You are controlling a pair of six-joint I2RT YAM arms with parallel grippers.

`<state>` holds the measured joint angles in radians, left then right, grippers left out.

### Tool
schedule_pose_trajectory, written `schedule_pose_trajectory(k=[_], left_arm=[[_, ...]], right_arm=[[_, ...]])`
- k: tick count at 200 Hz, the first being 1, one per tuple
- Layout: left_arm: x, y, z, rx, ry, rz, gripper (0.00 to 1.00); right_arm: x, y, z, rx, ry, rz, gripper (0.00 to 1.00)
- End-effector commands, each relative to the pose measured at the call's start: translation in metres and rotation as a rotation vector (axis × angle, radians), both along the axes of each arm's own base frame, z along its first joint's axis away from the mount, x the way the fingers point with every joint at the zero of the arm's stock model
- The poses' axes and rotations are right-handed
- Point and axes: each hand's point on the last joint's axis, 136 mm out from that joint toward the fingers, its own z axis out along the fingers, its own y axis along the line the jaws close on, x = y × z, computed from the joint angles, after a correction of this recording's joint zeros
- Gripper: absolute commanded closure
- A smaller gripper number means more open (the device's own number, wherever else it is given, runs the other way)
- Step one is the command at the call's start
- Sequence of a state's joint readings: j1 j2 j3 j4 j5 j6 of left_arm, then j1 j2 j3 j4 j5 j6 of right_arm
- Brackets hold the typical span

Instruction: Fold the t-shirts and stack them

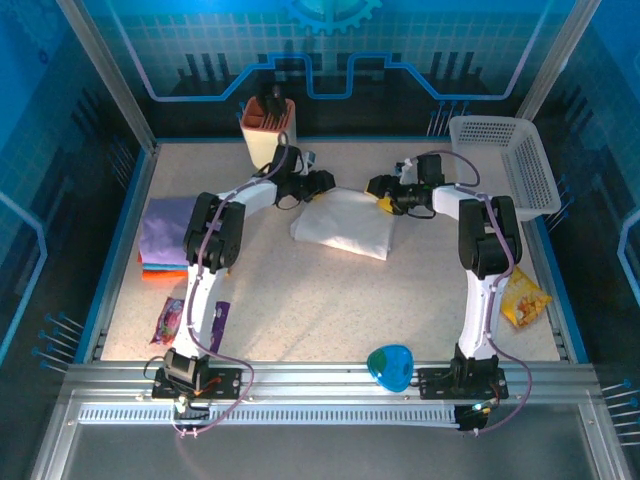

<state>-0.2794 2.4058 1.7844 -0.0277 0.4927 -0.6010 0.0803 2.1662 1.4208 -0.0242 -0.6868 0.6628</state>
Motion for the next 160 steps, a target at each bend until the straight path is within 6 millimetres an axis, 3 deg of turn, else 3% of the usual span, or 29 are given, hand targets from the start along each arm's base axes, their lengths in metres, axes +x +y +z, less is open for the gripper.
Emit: schedule_pose_trajectory(k=[1, 22, 53, 81, 96, 111, 130, 160], left_arm=[[-0.022, 0.023, -0.026, 0.075, 0.081, 0.044, 0.49], [-0.035, 0.028, -0.014, 0.068, 0.079, 0.059, 0.49], [-0.049, 0.032, 0.036, 0.070, 0.039, 0.048, 0.49], [-0.069, 0.021, 0.071, 0.051, 0.039, 0.013, 0.49], [-0.081, 0.010, 0.080, 0.058, 0.029, -0.015, 0.49], [-0.093, -0.001, 0.077, 0.057, 0.058, -0.046, 0.49], [-0.113, -0.016, 0.058, 0.075, 0.127, -0.090, 0.49], [-0.137, -0.023, 0.023, 0.072, 0.193, -0.082, 0.50]], right_arm=[[-0.011, -0.021, -0.037, -0.030, 0.118, -0.042, 0.24], [-0.015, -0.025, -0.018, -0.054, 0.094, -0.030, 0.23], [-0.027, -0.021, 0.022, -0.126, 0.034, 0.016, 0.21], [-0.047, -0.010, 0.049, -0.143, 0.009, 0.056, 0.20], [-0.060, -0.004, 0.057, -0.136, 0.005, 0.068, 0.19], [-0.072, 0.006, 0.060, -0.082, 0.020, 0.081, 0.18], [-0.086, 0.018, 0.055, 0.031, 0.049, 0.069, 0.18], [-0.111, 0.033, 0.030, 0.101, 0.109, 0.065, 0.18]])
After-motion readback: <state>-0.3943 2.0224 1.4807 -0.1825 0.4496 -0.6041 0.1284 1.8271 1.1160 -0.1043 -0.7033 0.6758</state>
